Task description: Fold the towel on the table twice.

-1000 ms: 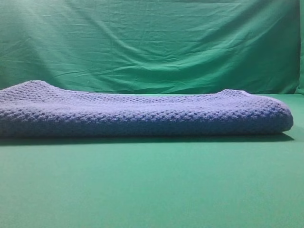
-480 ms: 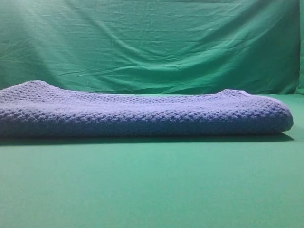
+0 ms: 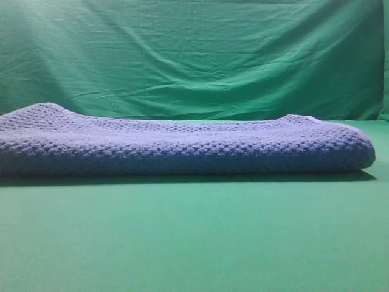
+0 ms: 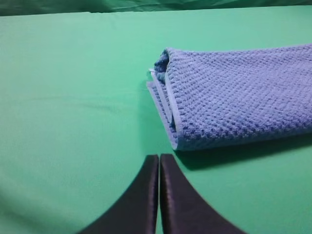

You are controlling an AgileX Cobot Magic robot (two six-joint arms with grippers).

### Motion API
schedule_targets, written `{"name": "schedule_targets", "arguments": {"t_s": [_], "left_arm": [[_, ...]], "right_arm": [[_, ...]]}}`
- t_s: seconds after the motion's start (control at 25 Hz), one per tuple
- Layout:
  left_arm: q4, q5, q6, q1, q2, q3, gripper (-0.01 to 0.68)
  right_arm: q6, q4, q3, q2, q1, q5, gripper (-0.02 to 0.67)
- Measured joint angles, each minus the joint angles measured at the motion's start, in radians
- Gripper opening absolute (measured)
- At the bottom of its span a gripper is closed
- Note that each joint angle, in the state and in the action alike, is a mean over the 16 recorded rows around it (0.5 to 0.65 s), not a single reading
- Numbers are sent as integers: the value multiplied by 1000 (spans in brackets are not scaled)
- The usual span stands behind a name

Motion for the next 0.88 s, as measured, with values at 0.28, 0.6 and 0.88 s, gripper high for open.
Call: {"name": "schedule_targets", "arguments": {"t_s": [0.28, 0.6, 0.88], "left_arm": [[0, -47, 0, 0, 0, 49, 0], [0, -60, 0, 0, 0, 52, 0], [0, -61, 0, 0, 0, 52, 0]], "right_arm": [[0, -3, 38, 0, 0, -25, 0], [0, -4, 45, 0, 0, -42, 0], [0, -4, 46, 0, -4, -45, 0]]}}
